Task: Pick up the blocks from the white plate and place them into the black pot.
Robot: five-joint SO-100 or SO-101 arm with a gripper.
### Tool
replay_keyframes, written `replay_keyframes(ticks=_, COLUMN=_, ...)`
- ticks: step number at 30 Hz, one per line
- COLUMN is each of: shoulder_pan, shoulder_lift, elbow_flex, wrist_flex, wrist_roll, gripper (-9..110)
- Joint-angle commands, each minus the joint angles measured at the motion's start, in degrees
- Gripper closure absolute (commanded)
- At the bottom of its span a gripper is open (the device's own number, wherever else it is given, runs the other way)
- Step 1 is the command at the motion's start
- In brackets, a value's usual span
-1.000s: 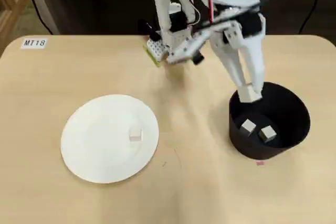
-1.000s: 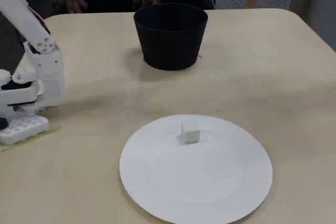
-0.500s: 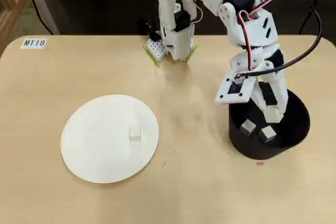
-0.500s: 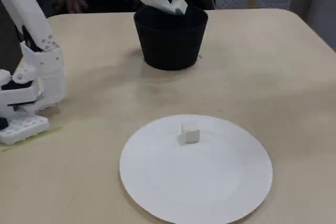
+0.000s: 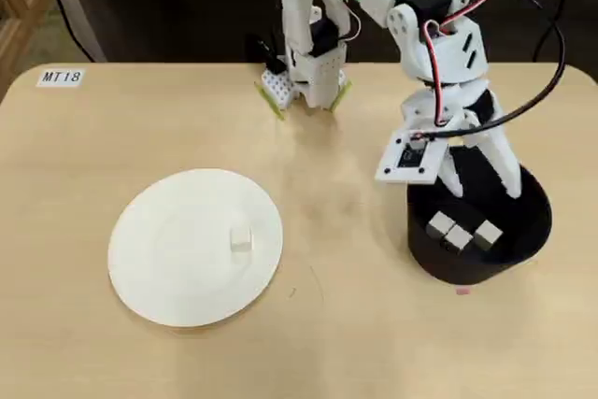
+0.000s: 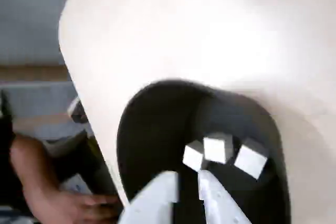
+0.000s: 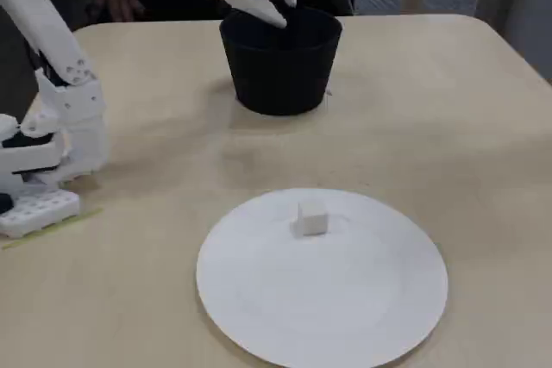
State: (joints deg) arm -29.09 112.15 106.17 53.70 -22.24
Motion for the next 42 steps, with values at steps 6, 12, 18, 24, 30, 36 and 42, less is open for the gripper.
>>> replay_keyframes(ticks=6, shoulder_pan=19.6, shoulder_lift=8.0, elbow_flex=1.23, wrist_flex=6.5, wrist_roll=6.86, gripper=104)
replay_keyframes(ticks=12, shoulder_pan=33.75, shoulder_lift=3.69, elbow_flex=0.79, wrist_flex=7.12, wrist_roll=6.77, gripper=104)
replay_keyframes(ticks=18, shoulder_pan=41.66, shoulder_lift=-2.2, elbow_flex=0.79, wrist_flex=7.38, wrist_roll=-0.88, gripper=104)
replay_keyframes(ticks=24, shoulder_pan=42.89, shoulder_lift=-5.89, elbow_flex=0.79, wrist_flex=10.72, wrist_roll=-2.64, gripper=104)
replay_keyframes(ticks=30, shoulder_pan=42.54, shoulder_lift=-6.77, elbow_flex=0.44, wrist_flex=15.56, wrist_roll=-2.64, gripper=92)
replay_keyframes(ticks=36, shoulder_pan=43.42, shoulder_lift=-6.5, elbow_flex=0.79, wrist_flex=17.14, wrist_roll=-3.16, gripper=71)
replay_keyframes(ticks=42, shoulder_pan=45.26, shoulder_lift=-11.25, elbow_flex=0.35, wrist_flex=16.35, wrist_roll=-3.78, gripper=68)
